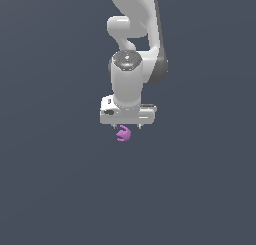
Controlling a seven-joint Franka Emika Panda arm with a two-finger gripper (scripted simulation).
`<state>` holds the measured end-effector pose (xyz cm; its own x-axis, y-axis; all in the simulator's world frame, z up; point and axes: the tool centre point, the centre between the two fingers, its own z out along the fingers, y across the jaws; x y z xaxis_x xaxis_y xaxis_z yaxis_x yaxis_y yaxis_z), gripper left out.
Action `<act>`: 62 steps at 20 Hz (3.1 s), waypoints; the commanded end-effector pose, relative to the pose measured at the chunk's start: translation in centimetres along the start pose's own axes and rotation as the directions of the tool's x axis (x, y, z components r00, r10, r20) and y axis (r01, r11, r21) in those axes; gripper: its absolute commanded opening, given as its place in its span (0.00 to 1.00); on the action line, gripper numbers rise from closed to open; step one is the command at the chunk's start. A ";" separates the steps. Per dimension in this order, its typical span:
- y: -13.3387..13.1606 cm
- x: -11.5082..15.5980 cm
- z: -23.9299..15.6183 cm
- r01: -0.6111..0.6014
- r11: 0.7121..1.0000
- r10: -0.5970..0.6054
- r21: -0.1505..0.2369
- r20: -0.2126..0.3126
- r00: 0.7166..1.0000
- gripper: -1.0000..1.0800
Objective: Pick up the object and move it to a goal position.
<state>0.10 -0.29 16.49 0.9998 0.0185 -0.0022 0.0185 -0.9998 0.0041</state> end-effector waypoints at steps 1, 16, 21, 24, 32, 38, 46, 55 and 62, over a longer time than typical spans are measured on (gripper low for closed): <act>0.0 0.0 0.0 0.000 1.000 0.000 0.000 0.000 1.000 0.96; -0.6 0.4 -0.9 0.030 1.000 -0.030 0.007 -0.011 1.000 0.96; -0.3 -0.3 0.7 -0.029 1.000 0.029 0.009 -0.009 1.000 0.96; 0.0 -0.9 2.0 -0.084 0.996 0.084 0.010 -0.007 0.996 0.96; 1.0 -3.2 6.0 -0.249 0.968 0.249 0.007 -0.002 0.968 0.96; 1.4 -4.1 7.3 -0.308 0.951 0.308 0.005 -0.001 0.951 0.96; 1.5 -4.2 8.0 -0.311 0.950 0.311 0.005 0.000 0.950 0.96; 1.5 -4.3 11.8 -0.315 0.949 0.315 0.004 -0.001 0.949 0.96; 1.5 -4.3 12.5 -0.316 0.949 0.316 0.005 -0.001 0.949 0.00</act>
<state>-4.18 -1.87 4.07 0.9546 -0.2978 -0.0002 -0.2978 -0.9546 -0.0001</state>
